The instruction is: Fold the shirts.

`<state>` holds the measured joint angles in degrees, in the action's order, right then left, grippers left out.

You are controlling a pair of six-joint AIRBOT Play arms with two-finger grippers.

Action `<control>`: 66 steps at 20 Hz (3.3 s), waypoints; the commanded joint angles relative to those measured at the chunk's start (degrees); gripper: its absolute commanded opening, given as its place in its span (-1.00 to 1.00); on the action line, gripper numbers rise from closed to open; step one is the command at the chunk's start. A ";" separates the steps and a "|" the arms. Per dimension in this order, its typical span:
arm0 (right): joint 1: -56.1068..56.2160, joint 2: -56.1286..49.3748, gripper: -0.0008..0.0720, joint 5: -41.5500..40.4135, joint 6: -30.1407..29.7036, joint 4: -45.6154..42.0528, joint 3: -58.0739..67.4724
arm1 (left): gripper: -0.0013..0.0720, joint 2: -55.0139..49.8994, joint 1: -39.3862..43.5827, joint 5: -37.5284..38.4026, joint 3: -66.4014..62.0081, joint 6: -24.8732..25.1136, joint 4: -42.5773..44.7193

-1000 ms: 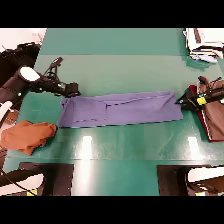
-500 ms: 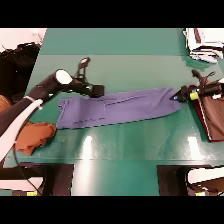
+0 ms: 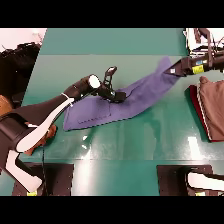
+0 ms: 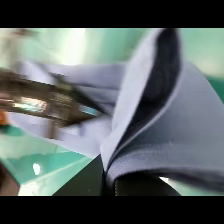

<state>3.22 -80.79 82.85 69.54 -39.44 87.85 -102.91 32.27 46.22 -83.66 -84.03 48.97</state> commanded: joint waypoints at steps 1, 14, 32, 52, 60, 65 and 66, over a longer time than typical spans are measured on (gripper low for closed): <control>4.61 1.16 -0.93 -0.02 1.05 3.91 4.00 | -0.91 -2.58 0.83 1.25 -1.20 -0.63 -0.07; 20.74 1.11 -0.93 -6.54 -0.17 4.02 5.42 | -0.91 12.09 -11.15 6.47 -3.26 -0.39 9.66; 36.17 -7.93 0.33 -23.91 -6.10 6.73 -5.40 | -0.91 38.51 -37.29 19.47 -3.19 0.57 24.35; 30.14 -30.45 -0.33 -13.86 1.29 5.31 -1.40 | -0.91 38.16 -37.24 19.45 -1.20 0.57 16.39; 22.88 -21.20 -0.93 -17.31 3.72 -1.97 3.17 | -0.91 38.16 -28.76 18.84 -1.20 1.99 13.40; 2.43 -8.13 -0.93 -16.74 7.65 -13.18 3.15 | -0.91 38.16 -21.73 15.34 -1.20 1.92 13.33; -2.03 -6.25 -0.93 -16.76 7.65 -13.35 3.15 | -0.91 38.16 -20.87 14.53 -1.20 1.88 13.33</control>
<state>11.79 -93.03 66.41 75.37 -47.75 90.83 -64.73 8.19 63.05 -84.88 -82.15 62.46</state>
